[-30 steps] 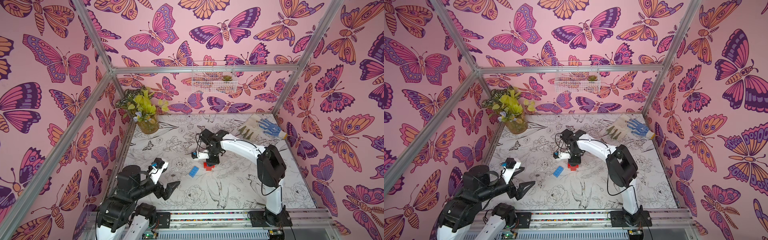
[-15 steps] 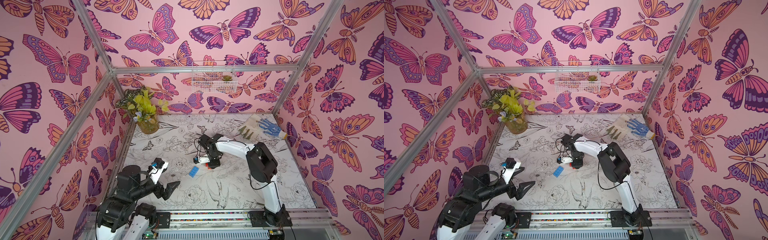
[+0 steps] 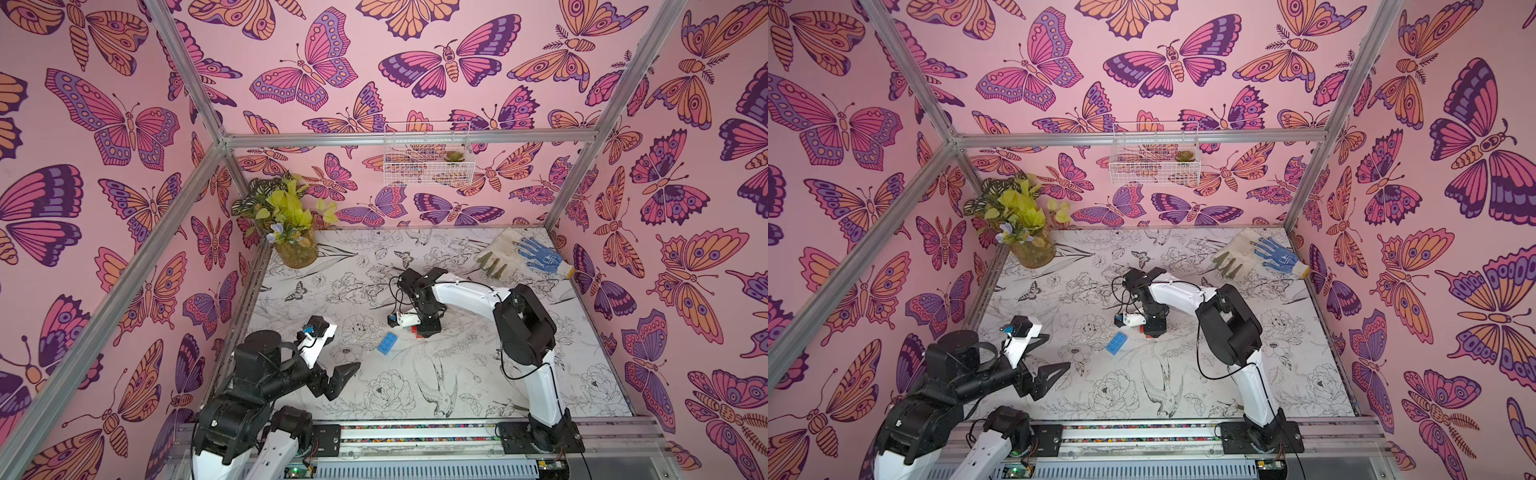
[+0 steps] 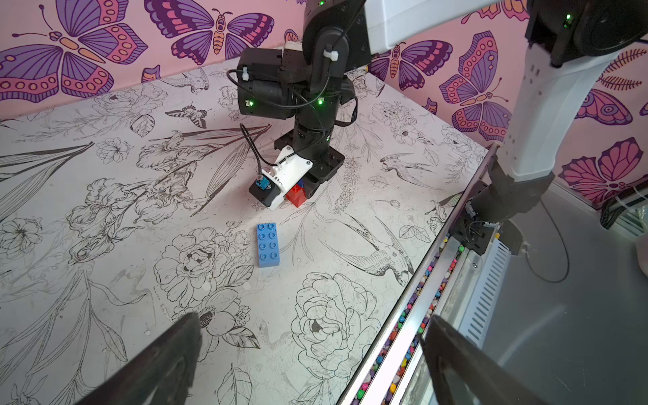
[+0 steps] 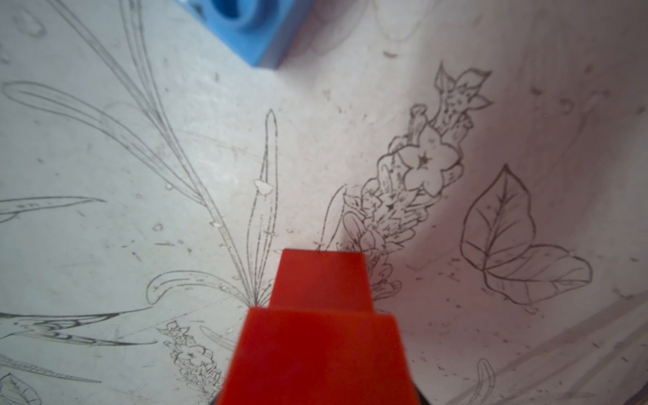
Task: Assemble the letter f with lego
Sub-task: Assemble the lego brick with the lego brick.
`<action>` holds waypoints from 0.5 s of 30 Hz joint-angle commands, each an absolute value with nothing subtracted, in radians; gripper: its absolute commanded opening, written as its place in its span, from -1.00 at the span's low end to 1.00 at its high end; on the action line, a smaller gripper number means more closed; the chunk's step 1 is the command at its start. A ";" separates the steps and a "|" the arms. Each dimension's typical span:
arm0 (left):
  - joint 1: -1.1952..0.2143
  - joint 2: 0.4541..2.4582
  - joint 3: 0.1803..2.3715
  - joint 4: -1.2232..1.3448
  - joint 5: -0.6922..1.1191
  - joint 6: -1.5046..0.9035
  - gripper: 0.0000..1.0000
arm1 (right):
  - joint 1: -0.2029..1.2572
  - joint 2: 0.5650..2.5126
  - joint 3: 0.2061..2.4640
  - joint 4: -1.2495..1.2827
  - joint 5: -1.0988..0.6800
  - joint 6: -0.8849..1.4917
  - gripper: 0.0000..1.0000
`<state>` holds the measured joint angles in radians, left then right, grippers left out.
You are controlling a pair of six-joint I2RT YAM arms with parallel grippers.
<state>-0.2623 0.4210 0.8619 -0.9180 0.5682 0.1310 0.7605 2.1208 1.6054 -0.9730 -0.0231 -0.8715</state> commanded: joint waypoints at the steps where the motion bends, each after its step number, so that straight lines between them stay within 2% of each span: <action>1: -0.269 0.417 0.876 -0.937 0.574 0.149 1.00 | 0.760 2.084 1.591 -0.982 -0.078 -0.863 -0.18; 8: -0.268 0.416 0.876 -0.939 0.574 0.149 1.00 | 0.759 1.998 1.616 -0.974 -0.185 -0.841 -0.06; 15: -0.268 0.408 0.876 -0.939 0.574 0.149 1.00 | 0.758 1.930 1.680 -1.036 -0.205 -0.813 0.02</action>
<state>-0.2623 0.4206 0.8619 -0.9180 0.5682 0.1310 0.7605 1.9652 1.6402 -0.9859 -0.1684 -0.8375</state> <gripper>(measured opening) 0.999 0.507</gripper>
